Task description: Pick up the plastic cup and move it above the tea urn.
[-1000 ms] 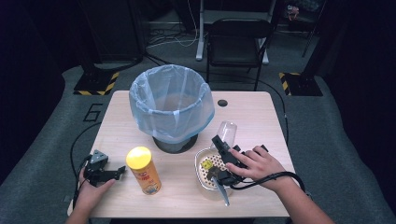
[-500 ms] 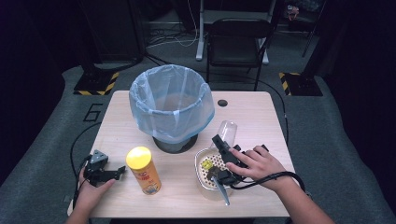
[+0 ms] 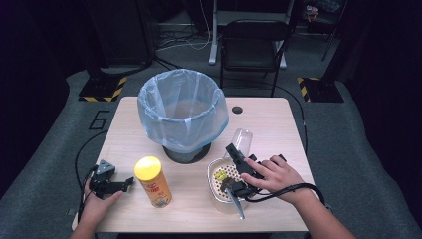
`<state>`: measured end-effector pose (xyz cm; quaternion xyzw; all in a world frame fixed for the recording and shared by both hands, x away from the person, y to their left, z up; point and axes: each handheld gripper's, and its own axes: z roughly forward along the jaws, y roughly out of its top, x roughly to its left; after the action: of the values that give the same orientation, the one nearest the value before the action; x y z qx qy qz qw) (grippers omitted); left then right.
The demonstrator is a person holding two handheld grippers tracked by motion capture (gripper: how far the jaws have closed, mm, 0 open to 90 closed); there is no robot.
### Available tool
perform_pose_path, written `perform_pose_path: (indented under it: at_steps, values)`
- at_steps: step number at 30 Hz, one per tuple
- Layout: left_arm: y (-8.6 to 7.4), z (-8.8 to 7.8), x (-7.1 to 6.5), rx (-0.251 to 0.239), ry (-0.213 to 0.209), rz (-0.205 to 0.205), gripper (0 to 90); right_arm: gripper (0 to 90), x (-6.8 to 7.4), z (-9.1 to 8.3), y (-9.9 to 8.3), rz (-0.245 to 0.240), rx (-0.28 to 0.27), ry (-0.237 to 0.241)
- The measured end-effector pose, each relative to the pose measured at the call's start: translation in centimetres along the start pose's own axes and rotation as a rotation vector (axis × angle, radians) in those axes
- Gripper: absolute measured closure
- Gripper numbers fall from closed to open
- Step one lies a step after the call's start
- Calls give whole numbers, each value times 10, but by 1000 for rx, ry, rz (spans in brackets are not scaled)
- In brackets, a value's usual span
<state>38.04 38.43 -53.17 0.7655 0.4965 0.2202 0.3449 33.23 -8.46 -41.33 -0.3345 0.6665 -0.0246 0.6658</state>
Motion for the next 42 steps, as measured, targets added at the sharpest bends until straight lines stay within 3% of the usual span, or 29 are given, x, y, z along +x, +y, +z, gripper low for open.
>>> perform_pose_path:
  at_steps: [1, 2, 3, 4, 5, 6, 7, 9, 14, 18, 20, 22, 24, 30, 32, 36, 39, 42]
  values:
    - [0, 0, 0, 0, 0, 0, 112, 347, 0, 0, 0, 23, -10, -19]
    - [0, 0, 0, 0, 0, 0, 112, 347, -2, 1, 1, 28, -8, -74]
    - [0, 0, 0, -1, 0, -1, 112, 347, -4, 1, 1, 13, -15, -77]
    - [0, 0, 0, 0, 0, 0, 112, 347, -2, 1, 1, 13, -23, -14]
    - [0, 0, 0, 0, 0, 0, 112, 347, 1, 1, 1, 38, -16, -9]
    - [0, 0, 0, -1, 0, 0, 112, 347, -2, 2, 2, 54, -12, -82]
    - [0, 0, 0, 0, 0, -1, 112, 347, 0, 1, 2, 86, -9, -77]
    - [0, 0, 0, 0, 0, 0, 112, 347, 0, 1, 1, 101, -13, -82]
    - [0, 0, 0, -1, 0, 0, 112, 345, -1, 0, -2, 271, -22, -80]
    - [0, 0, 0, -1, 0, -1, 112, 345, 0, 1, -3, 320, -26, -78]
    - [0, 0, 0, 0, 0, 0, 112, 345, -1, 1, -4, 368, -39, -67]
    - [0, 0, 0, -1, 0, 0, 112, 345, -4, 0, -7, 444, -51, -68]
    - [0, 0, 0, -1, 0, -1, 112, 344, -9, 0, -11, 557, -73, -65]
    - [0, 0, 0, -1, 0, 0, 112, 344, -22, 1, -33, 954, -160, -24]
    - [0, 0, 0, 0, 0, 0, 112, 345, -24, 2, -40, 1062, -185, -7]
    - [0, 0, 0, -1, 0, 0, 112, 344, -29, 5, -53, 1256, -249, 24]
    - [0, 0, 0, 1, 0, 0, 112, 345, -30, 6, -60, 1430, -311, 64]
    - [0, 0, 0, 0, 0, 0, 112, 345, -31, 9, -65, 1545, -374, 104]
